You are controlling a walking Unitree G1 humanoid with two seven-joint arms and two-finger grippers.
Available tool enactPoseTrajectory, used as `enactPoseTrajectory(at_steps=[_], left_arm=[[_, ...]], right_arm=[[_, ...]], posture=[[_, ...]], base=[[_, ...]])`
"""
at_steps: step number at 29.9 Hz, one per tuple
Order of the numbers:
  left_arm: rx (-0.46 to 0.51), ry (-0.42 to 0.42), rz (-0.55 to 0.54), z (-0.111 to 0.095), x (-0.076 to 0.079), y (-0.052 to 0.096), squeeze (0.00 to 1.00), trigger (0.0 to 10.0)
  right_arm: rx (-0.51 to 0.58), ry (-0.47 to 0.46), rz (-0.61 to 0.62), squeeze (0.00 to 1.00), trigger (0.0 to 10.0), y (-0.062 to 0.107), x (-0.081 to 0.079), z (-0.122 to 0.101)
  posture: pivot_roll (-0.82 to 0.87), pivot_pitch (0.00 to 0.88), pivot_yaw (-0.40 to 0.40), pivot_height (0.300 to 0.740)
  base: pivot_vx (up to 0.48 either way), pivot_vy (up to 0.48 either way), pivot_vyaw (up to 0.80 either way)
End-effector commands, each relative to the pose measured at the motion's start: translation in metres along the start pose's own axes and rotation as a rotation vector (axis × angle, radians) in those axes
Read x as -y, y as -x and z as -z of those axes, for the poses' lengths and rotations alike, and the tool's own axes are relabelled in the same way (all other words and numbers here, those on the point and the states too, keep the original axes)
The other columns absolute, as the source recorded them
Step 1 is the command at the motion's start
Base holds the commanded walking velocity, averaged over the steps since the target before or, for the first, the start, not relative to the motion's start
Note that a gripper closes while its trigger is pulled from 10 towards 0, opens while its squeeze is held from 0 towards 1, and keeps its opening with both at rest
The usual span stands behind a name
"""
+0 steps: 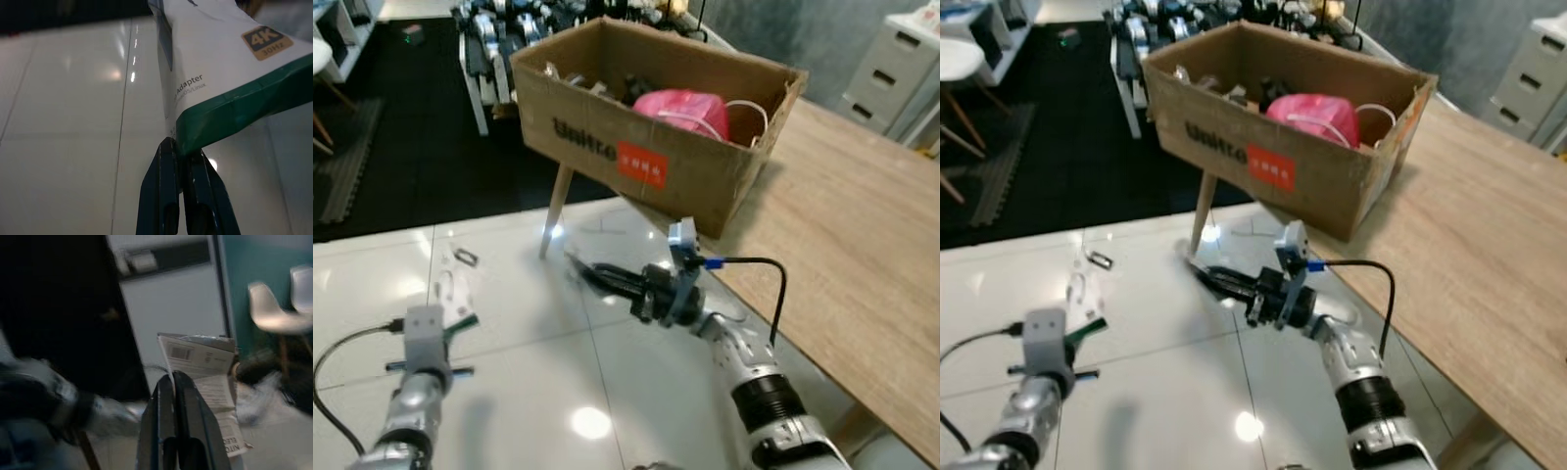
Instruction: Picking trash to rubbish bin
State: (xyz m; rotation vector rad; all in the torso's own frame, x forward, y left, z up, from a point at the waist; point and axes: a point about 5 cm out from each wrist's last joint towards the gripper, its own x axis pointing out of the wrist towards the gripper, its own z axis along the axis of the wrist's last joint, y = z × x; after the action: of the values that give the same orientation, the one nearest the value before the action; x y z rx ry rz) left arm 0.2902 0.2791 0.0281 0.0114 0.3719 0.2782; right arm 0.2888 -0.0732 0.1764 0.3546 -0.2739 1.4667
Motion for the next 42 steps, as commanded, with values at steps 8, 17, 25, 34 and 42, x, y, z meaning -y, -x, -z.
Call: enactPoseTrajectory(at_steps=[8, 17, 25, 34, 42], left_arm=[[0.342, 0.079, 0.020, -0.083, -0.015, -0.010, 0.00, 10.0], [0.720, 0.140, 0.112, -0.181, -0.001, 0.000, 0.00, 10.0], [0.840, 0.146, 0.170, -0.211, 0.008, 0.012, 0.00, 10.0], [0.906, 0.176, 0.269, -0.228, 0.026, 0.024, 0.00, 10.0], [0.977, 0.191, 0.530, -0.245, 0.056, 0.048, 0.00, 10.0]], right_arm=[[0.429, 0.206, 0.028, 0.00, 10.0, 0.003, -0.002, -0.107], [0.489, 0.434, 0.311, 0.00, 10.0, 0.011, 0.005, -0.172], [0.481, 0.425, 0.375, 0.00, 10.0, 0.015, 0.005, -0.183], [0.460, 0.443, 0.485, 0.00, 10.0, 0.020, 0.013, -0.190], [0.336, 0.570, 0.620, 0.00, 10.0, 0.025, 0.018, -0.202]], posture=[[0.07, 0.088, -0.001, 0.740], [0.06, 0.084, 0.006, 0.740], [0.06, 0.084, 0.005, 0.740], [0.06, 0.080, -0.001, 0.740], [0.06, 0.082, -0.001, 0.740]], base=[[0.178, 0.000, 0.00], [0.440, 0.000, 0.00], [0.475, 0.000, 0.00], [0.480, 0.000, -0.80], [0.410, 0.000, -0.70]])
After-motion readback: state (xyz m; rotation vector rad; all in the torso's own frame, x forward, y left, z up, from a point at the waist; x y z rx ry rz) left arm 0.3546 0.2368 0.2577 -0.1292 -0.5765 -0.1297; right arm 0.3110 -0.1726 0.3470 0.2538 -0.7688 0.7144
